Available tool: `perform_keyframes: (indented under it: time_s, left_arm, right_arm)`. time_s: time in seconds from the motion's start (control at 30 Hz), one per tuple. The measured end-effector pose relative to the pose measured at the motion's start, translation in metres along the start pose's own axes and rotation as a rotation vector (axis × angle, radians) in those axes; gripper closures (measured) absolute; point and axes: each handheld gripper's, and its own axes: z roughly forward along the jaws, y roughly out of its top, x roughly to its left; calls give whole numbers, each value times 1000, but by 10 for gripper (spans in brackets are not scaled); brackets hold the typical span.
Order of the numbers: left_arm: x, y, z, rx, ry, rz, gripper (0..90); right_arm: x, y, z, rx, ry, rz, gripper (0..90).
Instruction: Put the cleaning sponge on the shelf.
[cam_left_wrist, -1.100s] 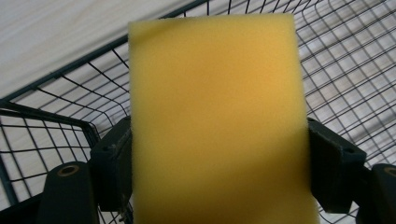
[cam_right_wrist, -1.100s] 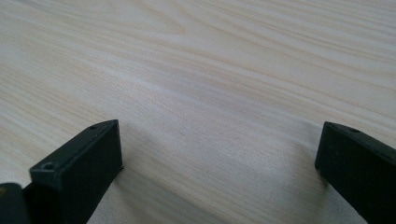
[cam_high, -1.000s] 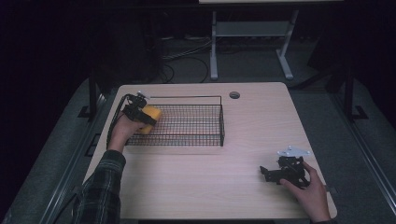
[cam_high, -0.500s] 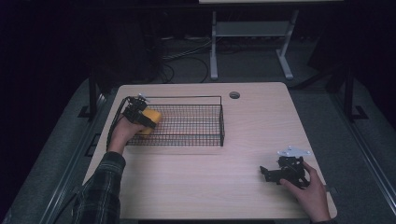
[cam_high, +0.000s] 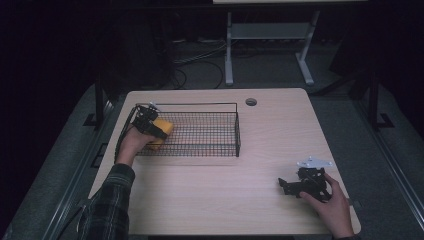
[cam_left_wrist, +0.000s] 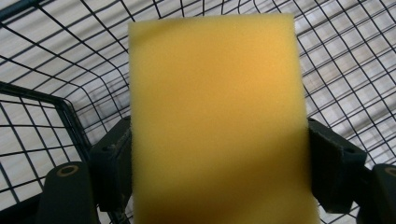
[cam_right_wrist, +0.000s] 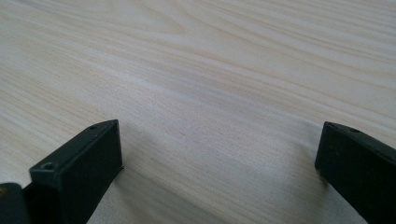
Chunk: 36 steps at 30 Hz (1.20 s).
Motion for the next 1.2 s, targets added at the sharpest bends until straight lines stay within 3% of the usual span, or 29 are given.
perform_keyframes:
  time_s: [0.5, 0.9, 1.2]
  left_arm:
    - [0, -1, -3, -17, 2, -6, 141]
    - [-6, 0, -35, -87, -26, -3, 145]
    - [-14, -11, -51, -112, -25, 8, 150]
  right_arm:
    - [0, 0, 0, 0, 0, 0, 0]
    - [0, 0, 0, 0, 0, 0, 0]
    - [0, 0, 0, 0, -1, 1, 0]
